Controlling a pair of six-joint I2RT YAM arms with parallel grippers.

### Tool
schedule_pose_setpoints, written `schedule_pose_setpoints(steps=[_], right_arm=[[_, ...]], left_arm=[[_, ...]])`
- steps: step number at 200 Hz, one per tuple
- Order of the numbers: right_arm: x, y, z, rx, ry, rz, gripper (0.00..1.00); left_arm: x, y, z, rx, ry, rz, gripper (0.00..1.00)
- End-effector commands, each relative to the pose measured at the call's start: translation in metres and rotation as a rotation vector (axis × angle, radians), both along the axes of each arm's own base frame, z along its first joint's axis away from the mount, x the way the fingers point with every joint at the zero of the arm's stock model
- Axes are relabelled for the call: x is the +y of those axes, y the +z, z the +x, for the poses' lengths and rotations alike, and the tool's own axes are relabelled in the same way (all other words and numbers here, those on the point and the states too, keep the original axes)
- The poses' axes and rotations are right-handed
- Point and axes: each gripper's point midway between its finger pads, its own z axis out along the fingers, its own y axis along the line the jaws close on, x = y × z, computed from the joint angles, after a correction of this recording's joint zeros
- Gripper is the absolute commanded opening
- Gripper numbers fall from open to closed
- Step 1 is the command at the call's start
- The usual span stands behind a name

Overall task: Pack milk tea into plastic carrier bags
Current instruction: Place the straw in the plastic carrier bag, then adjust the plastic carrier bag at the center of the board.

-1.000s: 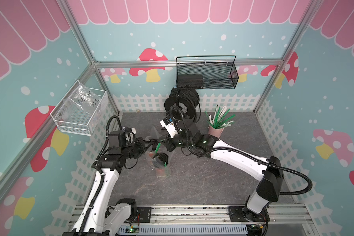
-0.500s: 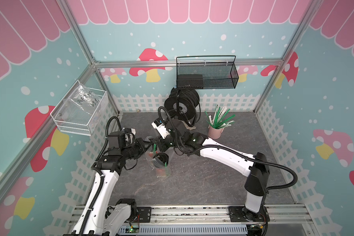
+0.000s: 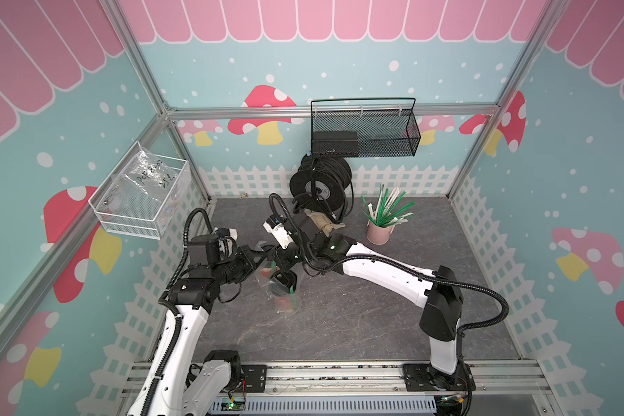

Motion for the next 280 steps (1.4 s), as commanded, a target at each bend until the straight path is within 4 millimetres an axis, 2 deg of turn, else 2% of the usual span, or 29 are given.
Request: schedule_pose_setpoints(steps=[1,28,50,55,80,82,86,117,132,141,166,194,213,218,220,234,247,271,280], right_arm=[[0.006,-0.014,-0.010,0.032,0.030,-0.012,0.19],[0.002,0.000,-0.009,0.006,0.021,0.004,0.25],[0.002,0.009,-0.010,-0.007,0.031,0.017,0.25],[0.001,0.010,-0.010,-0.009,0.032,0.019,0.25],[-0.001,0.019,-0.010,-0.017,0.030,0.021,0.29],[-0.004,0.031,-0.013,-0.028,0.030,0.038,0.30],[-0.007,0.040,-0.014,-0.035,0.031,0.050,0.30],[-0.029,0.080,-0.018,-0.092,-0.002,0.068,0.34],[-0.045,0.089,-0.016,-0.123,-0.042,0.049,0.39],[-0.053,0.086,-0.013,-0.135,-0.065,0.021,0.44],[-0.066,0.049,0.003,-0.095,-0.098,-0.086,0.49],[-0.056,0.023,0.010,-0.037,-0.042,-0.119,0.51],[-0.046,0.013,0.011,-0.017,-0.010,-0.133,0.51],[-0.046,0.017,0.010,-0.021,-0.006,-0.132,0.51],[-0.043,0.006,0.013,-0.010,-0.004,-0.150,0.51],[-0.040,-0.004,0.016,-0.002,-0.006,-0.175,0.47],[-0.039,-0.001,0.016,-0.002,-0.004,-0.166,0.39],[-0.043,0.011,0.017,-0.007,-0.033,-0.143,0.11],[-0.046,0.016,0.017,-0.010,-0.052,-0.136,0.03]], left_arm=[[0.001,-0.002,-0.004,0.006,0.008,-0.011,0.07],[0.001,-0.004,-0.006,0.009,0.012,-0.004,0.10],[0.002,-0.002,-0.006,0.008,0.013,0.000,0.06],[0.002,-0.002,-0.006,0.011,0.013,0.003,0.00],[0.004,-0.001,-0.008,0.012,0.013,0.024,0.00],[0.005,-0.001,-0.008,0.012,0.016,0.026,0.00],[0.005,-0.002,-0.008,0.015,0.017,0.030,0.00],[0.005,-0.005,-0.008,0.026,0.014,0.031,0.00],[0.006,-0.005,-0.007,0.027,0.015,0.032,0.00],[0.005,-0.005,-0.007,0.025,0.014,0.033,0.00],[0.005,-0.002,-0.006,0.020,0.012,0.032,0.00],[0.005,-0.003,-0.006,0.023,0.012,0.031,0.00],[0.005,-0.002,-0.005,0.024,0.010,0.030,0.00],[0.005,-0.002,-0.005,0.022,0.009,0.031,0.00],[0.005,-0.003,-0.005,0.024,0.011,0.031,0.00],[0.005,-0.002,-0.005,0.024,0.009,0.031,0.00],[0.005,-0.001,-0.004,0.025,0.009,0.026,0.00],[0.004,0.006,0.000,0.021,0.012,0.016,0.00],[0.002,0.011,0.002,0.016,0.010,0.010,0.00]])
